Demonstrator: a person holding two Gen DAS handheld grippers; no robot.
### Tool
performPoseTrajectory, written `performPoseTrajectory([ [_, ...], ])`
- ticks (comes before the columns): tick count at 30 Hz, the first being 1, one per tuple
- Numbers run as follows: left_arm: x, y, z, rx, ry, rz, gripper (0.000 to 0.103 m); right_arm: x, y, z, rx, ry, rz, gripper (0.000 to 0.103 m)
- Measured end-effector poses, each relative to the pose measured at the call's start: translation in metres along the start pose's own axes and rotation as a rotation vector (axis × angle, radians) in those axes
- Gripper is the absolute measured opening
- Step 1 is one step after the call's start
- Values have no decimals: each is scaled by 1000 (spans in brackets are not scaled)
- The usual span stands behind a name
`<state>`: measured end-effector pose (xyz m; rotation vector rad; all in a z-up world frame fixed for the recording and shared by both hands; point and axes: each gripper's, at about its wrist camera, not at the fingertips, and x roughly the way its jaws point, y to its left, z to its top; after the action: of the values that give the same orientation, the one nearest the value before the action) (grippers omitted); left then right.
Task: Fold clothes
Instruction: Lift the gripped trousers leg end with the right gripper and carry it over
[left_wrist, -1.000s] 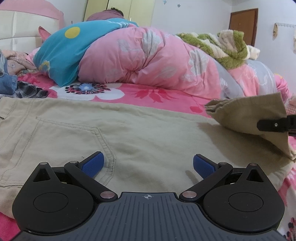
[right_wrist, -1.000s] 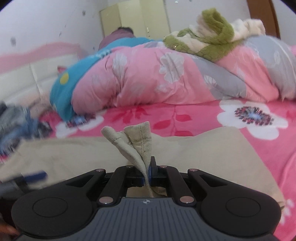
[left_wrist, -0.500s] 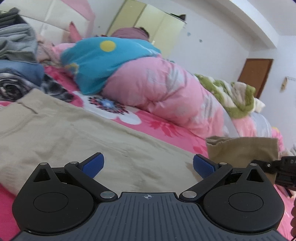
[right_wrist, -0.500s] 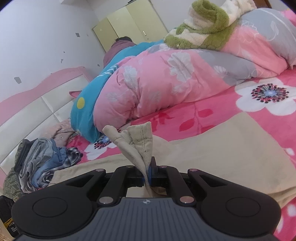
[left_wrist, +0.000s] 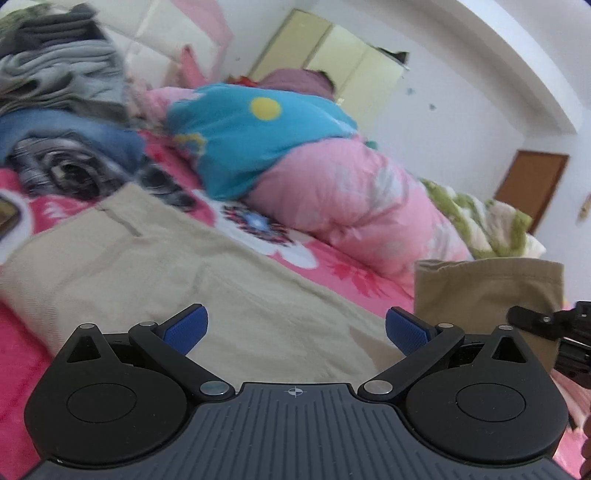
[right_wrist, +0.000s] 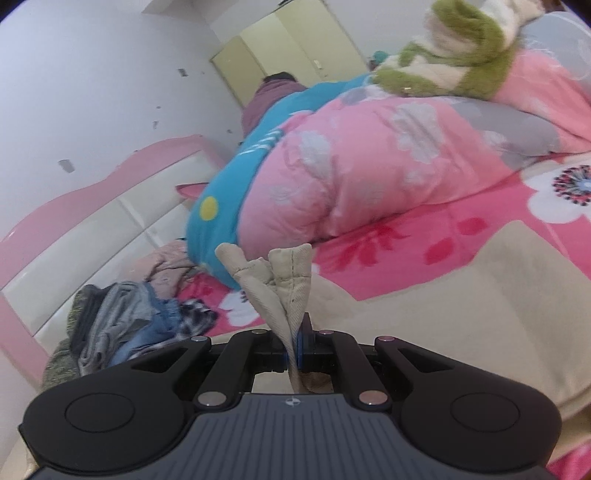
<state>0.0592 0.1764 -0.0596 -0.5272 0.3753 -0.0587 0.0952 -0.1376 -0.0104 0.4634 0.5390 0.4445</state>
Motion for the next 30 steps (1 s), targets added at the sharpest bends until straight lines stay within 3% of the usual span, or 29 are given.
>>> performPoseTrajectory([
  [5, -1, 19, -1, -36, 24, 0, 103, 19, 25, -1, -12, 25, 69, 4],
  [14, -28, 45, 6, -100, -84, -13, 103, 66, 59, -11, -21, 95, 155, 4],
  [22, -44, 63, 8, -126, -123, -35, 103, 107, 101, -17, -101, 136, 249, 4],
  [26, -46, 72, 7, -158, -111, -63, 103, 127, 131, -24, -224, 148, 269, 4],
  [30, -50, 78, 5, -173, -104, -89, 103, 138, 171, -49, -489, 175, 286, 4],
])
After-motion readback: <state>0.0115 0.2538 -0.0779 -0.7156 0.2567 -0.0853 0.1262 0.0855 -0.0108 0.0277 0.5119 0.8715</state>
